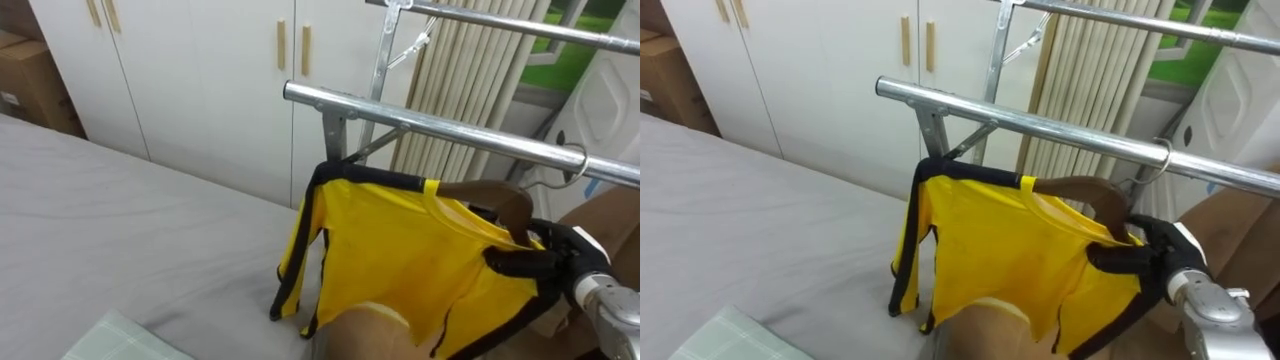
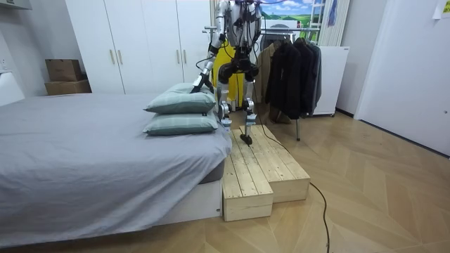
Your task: Hang clothes
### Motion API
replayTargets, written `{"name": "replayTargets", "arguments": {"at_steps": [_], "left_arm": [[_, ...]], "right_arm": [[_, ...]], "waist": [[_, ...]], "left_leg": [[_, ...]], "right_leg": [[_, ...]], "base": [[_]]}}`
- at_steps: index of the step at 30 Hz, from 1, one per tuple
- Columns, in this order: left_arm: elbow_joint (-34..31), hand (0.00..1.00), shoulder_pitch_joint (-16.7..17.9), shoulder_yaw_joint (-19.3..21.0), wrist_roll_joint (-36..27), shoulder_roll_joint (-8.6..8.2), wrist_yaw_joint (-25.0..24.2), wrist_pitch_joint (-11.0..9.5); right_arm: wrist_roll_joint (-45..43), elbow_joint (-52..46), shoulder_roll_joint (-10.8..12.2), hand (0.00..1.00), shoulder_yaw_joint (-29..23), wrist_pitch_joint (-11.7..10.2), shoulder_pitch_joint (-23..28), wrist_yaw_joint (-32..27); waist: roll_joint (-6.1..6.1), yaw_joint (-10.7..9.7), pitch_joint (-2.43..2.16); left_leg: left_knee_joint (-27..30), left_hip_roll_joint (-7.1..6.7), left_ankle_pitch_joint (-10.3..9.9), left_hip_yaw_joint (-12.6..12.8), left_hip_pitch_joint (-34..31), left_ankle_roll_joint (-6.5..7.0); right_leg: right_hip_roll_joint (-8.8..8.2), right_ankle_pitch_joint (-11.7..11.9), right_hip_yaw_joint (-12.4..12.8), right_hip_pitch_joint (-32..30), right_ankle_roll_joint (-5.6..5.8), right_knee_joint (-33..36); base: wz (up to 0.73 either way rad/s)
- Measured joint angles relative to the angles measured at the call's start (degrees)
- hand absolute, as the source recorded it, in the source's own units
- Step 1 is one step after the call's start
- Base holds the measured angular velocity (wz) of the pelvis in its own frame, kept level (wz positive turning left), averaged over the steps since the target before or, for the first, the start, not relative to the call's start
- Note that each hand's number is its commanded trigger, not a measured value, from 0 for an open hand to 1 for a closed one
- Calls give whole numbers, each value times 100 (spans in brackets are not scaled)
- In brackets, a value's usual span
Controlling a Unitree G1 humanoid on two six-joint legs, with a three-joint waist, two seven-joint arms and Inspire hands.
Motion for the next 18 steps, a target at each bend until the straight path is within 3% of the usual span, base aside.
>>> {"name": "replayTargets", "arguments": {"at_steps": [18], "left_arm": [[136,0,4,-6,79,83,-274,4]], "right_arm": [[108,-1399,-1,0,29,435,2,-32]], "waist": [[11,-70,-7]], "left_leg": [[-33,4,12,101,-87,36]], "right_leg": [[-6,3,43,-192,-3,88]], "base": [[-2]]}}
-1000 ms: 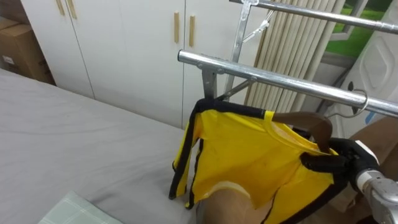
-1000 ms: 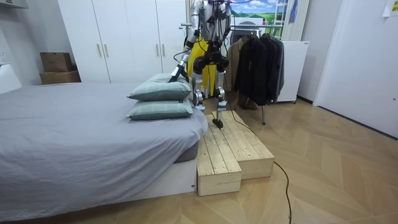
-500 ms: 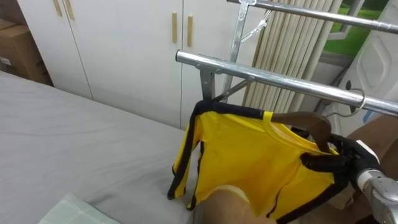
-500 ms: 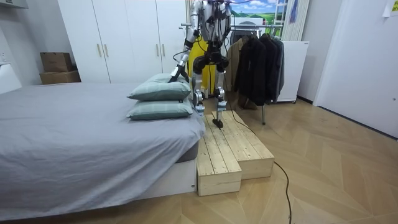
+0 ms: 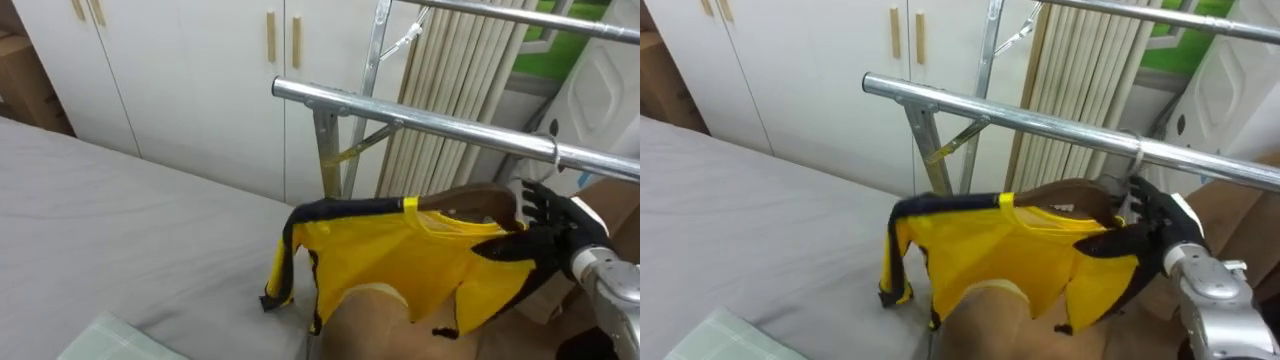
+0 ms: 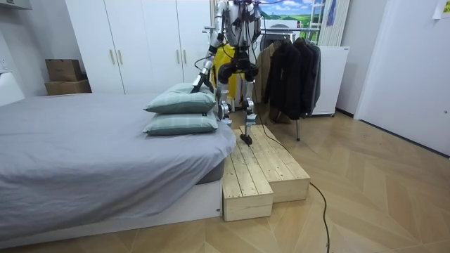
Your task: Hang clothes
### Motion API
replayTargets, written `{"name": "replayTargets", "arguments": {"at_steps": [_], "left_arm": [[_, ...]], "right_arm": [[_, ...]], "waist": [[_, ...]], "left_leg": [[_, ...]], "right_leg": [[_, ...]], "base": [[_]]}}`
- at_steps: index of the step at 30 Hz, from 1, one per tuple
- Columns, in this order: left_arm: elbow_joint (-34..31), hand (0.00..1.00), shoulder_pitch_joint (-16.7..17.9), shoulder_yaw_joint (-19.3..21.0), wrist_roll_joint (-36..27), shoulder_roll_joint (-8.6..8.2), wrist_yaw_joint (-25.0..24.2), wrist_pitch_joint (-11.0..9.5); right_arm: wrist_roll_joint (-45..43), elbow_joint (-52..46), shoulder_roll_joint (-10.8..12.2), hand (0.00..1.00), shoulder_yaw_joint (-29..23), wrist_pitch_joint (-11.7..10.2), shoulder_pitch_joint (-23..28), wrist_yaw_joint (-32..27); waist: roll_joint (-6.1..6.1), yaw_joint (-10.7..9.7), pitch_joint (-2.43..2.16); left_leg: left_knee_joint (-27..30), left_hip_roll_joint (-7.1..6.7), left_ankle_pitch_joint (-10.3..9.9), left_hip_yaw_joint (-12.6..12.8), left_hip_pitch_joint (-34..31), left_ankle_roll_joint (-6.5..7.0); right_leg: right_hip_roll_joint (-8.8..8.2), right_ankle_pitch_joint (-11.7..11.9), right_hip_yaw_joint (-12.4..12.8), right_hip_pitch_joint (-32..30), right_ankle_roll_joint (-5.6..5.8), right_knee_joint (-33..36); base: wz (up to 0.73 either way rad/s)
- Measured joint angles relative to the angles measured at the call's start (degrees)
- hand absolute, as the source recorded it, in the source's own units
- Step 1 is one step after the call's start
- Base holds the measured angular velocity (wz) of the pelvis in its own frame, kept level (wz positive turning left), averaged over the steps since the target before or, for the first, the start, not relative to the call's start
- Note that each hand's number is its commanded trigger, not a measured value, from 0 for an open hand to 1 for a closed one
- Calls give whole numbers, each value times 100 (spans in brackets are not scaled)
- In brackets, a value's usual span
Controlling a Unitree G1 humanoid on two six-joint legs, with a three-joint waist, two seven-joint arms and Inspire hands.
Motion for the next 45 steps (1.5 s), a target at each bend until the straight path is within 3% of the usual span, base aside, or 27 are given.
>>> {"name": "replayTargets", "arguments": {"at_steps": [8,13,21,29,34,38,45], "left_arm": [[85,0,0,0,-14,-6,3,38],[141,0,14,1,-14,-18,27,53],[140,0,134,2,-12,-14,-14,129],[140,0,142,16,-13,-2,-91,154],[140,0,153,77,-14,-4,-123,349],[139,0,166,126,-15,-3,-142,379],[139,0,189,243,-16,-60,-144,382]], "right_arm": [[90,-876,0,0,-2,16,12,-49],[1,-1716,0,0,-7,17,379,-116],[6,-2221,-31,0,-126,54,426,-414],[212,-2219,-135,0,-309,54,662,-535],[227,-2218,-135,0,-437,65,973,-543],[208,-2303,-134,0,-618,60,1235,-666],[-17,-2334,-48,0,-917,44,2305,-743]], "waist": [[32,-133,14],[29,-196,13],[21,-438,15],[9,-461,17],[8,-630,18],[13,-648,22],[54,-649,55]], "left_leg": [[-25,5,0,11,-4,0],[-65,5,1,52,-15,-1],[-70,7,0,62,-31,0],[-64,6,-1,94,-5,2],[-68,13,-3,154,4,3],[-77,25,-13,197,35,-6],[-118,31,-33,270,61,-13]], "right_leg": [[7,0,2,-15,0,-20],[8,-6,31,-65,9,-11],[3,-11,34,-82,15,-16],[35,-12,164,-74,18,-22],[54,-15,245,-87,21,-15],[74,-14,285,-85,21,-26],[84,-36,344,-100,51,-34]], "base": [[0],[-4],[0],[-2],[-5],[-6],[-5]]}}
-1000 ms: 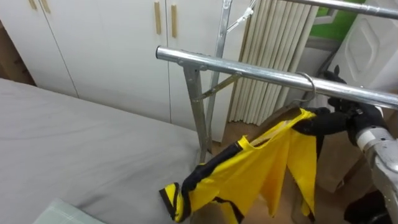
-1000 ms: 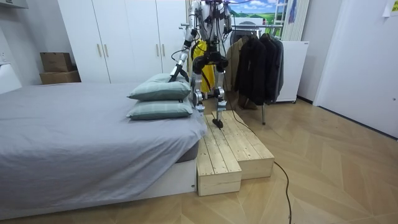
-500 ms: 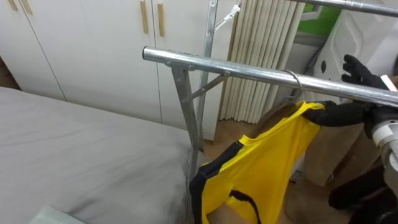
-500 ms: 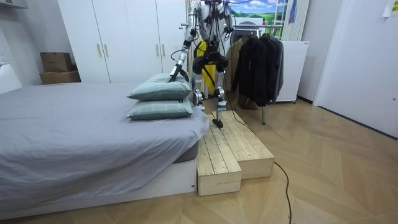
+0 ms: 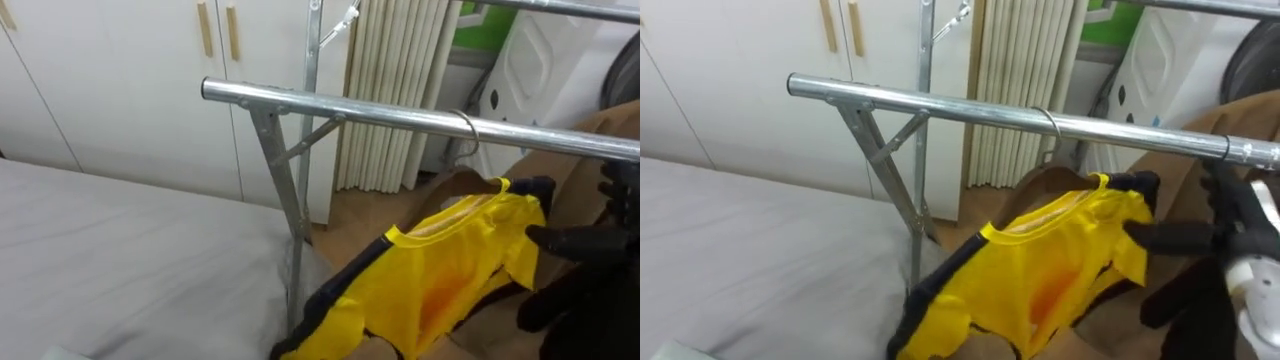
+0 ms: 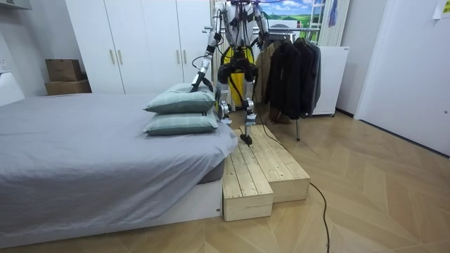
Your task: Hang clothes
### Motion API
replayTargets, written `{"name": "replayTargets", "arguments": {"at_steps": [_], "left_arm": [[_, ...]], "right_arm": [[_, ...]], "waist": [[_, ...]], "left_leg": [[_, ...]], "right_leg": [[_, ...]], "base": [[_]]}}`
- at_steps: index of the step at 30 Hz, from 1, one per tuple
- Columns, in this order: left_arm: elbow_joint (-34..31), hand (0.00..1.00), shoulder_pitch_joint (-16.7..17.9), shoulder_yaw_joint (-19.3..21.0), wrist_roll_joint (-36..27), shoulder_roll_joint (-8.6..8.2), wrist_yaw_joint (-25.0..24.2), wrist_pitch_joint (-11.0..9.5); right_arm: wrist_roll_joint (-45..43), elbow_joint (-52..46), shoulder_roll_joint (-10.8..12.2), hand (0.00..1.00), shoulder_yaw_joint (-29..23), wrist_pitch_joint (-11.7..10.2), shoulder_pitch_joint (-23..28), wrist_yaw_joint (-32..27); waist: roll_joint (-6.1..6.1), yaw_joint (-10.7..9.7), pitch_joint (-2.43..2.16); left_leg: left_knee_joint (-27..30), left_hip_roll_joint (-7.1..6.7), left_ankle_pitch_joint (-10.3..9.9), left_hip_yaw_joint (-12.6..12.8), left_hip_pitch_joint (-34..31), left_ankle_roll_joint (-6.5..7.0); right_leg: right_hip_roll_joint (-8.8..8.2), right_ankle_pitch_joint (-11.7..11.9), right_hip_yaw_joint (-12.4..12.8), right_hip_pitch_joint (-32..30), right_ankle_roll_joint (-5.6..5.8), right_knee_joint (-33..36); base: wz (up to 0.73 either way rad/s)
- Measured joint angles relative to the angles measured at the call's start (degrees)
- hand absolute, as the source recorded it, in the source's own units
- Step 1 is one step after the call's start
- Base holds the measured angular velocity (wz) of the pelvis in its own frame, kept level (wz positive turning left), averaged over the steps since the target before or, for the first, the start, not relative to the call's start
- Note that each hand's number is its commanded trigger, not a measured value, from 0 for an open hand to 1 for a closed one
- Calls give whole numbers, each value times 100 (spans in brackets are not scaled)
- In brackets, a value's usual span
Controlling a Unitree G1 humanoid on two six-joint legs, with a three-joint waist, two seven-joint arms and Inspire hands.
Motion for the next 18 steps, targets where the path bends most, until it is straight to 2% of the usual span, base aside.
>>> {"name": "replayTargets", "arguments": {"at_steps": [5,7,11,14,18], "left_arm": [[-4,0,53,45,3,-39,1,1],[-4,0,61,45,2,-44,1,1],[-11,0,62,46,3,-58,0,1],[-11,0,62,55,2,-64,0,0],[-10,0,62,63,-11,-65,1,1]], "right_arm": [[22,712,173,0,-87,-50,270,-186],[-3,734,201,0,-87,-45,610,-186],[-208,921,216,0,-88,-57,782,-238],[-322,1317,257,0,-94,-225,837,-301],[-330,1683,516,0,-44,-332,1090,-438]], "waist": [[22,-81,7],[56,-93,9],[128,-151,43],[166,-199,43],[162,-226,48]], "left_leg": [[3,-4,-28,47,-4,12],[3,-4,-48,48,-4,12],[4,-3,-53,50,-4,13],[2,-2,-50,51,-2,17],[-13,14,-53,124,-1,7]], "right_leg": [[-4,-1,31,-25,1,21],[-4,-2,27,-29,2,24],[0,-7,47,-38,7,19],[4,-17,52,-36,14,20],[23,-19,123,-78,15,40]], "base": [[-3],[0],[0],[0],[-8]]}}
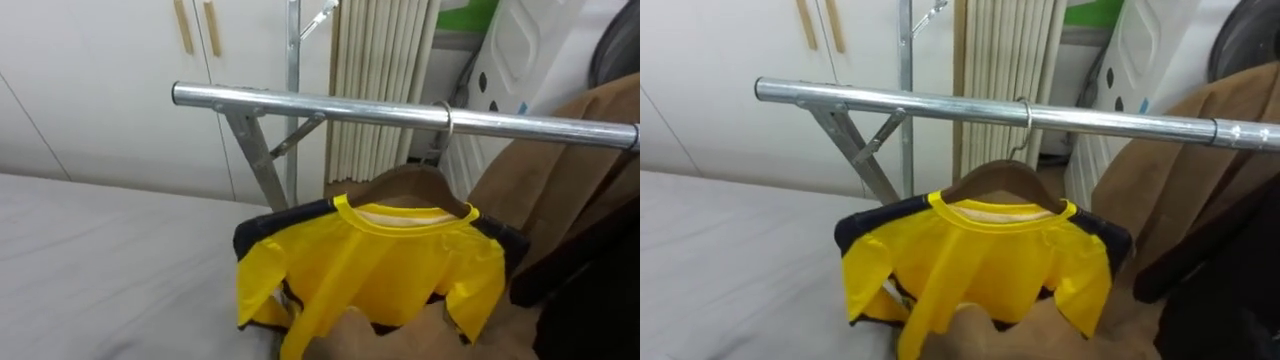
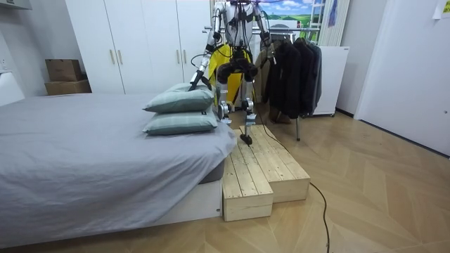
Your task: Hang clothes
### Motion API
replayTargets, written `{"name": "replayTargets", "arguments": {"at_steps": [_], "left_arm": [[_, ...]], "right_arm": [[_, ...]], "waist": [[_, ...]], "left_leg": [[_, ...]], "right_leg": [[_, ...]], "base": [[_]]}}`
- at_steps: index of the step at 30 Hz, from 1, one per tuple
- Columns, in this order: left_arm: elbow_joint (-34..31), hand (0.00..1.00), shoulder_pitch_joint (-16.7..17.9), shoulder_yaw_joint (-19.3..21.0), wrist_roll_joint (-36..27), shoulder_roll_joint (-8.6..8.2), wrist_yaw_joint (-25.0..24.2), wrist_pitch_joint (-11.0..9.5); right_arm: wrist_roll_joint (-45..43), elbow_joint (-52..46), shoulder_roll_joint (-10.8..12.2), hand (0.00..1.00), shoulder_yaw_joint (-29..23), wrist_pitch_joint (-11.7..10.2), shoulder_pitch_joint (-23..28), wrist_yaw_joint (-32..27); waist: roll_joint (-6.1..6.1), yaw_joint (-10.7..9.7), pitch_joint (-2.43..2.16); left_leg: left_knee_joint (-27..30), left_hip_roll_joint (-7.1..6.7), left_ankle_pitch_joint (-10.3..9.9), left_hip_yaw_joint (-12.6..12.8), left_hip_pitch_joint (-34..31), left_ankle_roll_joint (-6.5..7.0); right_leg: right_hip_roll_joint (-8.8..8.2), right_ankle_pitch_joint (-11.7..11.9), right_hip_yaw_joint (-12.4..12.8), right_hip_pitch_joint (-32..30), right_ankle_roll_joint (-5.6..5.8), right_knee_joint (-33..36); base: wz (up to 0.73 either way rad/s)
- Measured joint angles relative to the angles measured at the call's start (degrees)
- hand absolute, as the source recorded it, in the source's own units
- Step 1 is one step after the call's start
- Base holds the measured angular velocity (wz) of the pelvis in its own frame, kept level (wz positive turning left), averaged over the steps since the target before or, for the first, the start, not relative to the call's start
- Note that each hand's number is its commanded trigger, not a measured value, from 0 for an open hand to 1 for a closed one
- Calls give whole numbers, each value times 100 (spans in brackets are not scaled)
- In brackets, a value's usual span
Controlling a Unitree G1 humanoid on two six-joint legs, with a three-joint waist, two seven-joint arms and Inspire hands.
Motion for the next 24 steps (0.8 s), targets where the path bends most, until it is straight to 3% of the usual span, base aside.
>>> {"name": "replayTargets", "arguments": {"at_steps": [5,10,12,17,19,24], "left_arm": [[27,0,5,-27,-250,0,67,-1],[107,0,11,-7,-272,-23,132,-2],[176,0,11,-10,-273,-78,132,-2],[483,0,8,-25,-276,-184,133,-62],[681,0,-9,-30,-349,-185,146,-189],[881,0,-92,-150,-633,-186,167,-249]], "right_arm": [[313,399,133,0,122,-132,376,-133],[494,912,661,0,118,-321,660,-146],[664,1202,747,0,121,-429,696,-92],[1345,1930,795,0,317,-674,673,132],[1565,2502,794,0,373,-819,608,262],[1565,3488,802,0,589,-823,617,295]], "waist": [[3,-25,26],[29,-43,26],[97,-97,17],[244,-123,21],[291,-174,27],[355,-188,13]], "left_leg": [[-4,2,-15,76,30,0],[13,55,-73,236,33,-31],[6,57,-73,257,41,-31],[-4,57,-99,471,154,-20],[0,58,-130,493,156,-19],[15,46,-155,519,162,-5]], "right_leg": [[12,-4,82,2,7,-6],[79,13,217,-67,-18,12],[86,25,256,-70,-32,11],[133,18,496,-94,-13,104],[133,19,512,-87,-14,99],[115,17,480,-90,-11,105]], "base": [[-8],[-15],[-13],[-22],[-5],[-2]]}}
